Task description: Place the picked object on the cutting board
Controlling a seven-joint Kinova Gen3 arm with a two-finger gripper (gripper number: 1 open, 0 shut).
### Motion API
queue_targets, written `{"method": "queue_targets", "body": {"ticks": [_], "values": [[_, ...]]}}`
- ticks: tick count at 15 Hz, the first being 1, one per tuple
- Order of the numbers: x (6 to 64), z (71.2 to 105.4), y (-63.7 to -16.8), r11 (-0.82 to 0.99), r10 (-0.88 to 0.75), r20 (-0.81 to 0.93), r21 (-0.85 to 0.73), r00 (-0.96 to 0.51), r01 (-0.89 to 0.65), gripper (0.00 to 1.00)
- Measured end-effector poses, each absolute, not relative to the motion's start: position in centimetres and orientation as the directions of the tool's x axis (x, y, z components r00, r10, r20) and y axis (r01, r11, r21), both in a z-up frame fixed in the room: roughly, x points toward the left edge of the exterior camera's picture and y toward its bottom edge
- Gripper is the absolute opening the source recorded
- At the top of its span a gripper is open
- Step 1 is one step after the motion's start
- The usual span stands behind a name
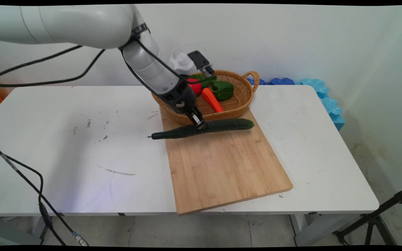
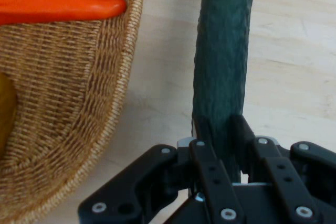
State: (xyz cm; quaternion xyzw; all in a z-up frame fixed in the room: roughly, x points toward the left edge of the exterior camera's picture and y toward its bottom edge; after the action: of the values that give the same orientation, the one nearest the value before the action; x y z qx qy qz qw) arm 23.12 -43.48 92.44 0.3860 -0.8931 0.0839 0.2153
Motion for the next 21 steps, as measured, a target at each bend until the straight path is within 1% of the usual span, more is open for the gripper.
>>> {"method": "queue_targets", "body": {"ticks": [8, 19, 20, 21], "values": [[22.6, 89.4, -44.5, 0.7, -0.648, 0.448, 0.032, -0.616, -0.713, 0.0], [21.8, 87.2, -45.4, 0.712, -0.644, 0.458, 0.065, -0.613, -0.699, 0.0], [21.7, 87.1, -45.4, 0.715, -0.641, 0.461, 0.067, -0.614, -0.696, 1.0], [21.6, 87.1, -45.5, 0.717, -0.638, 0.465, 0.068, -0.614, -0.694, 1.0]]}}
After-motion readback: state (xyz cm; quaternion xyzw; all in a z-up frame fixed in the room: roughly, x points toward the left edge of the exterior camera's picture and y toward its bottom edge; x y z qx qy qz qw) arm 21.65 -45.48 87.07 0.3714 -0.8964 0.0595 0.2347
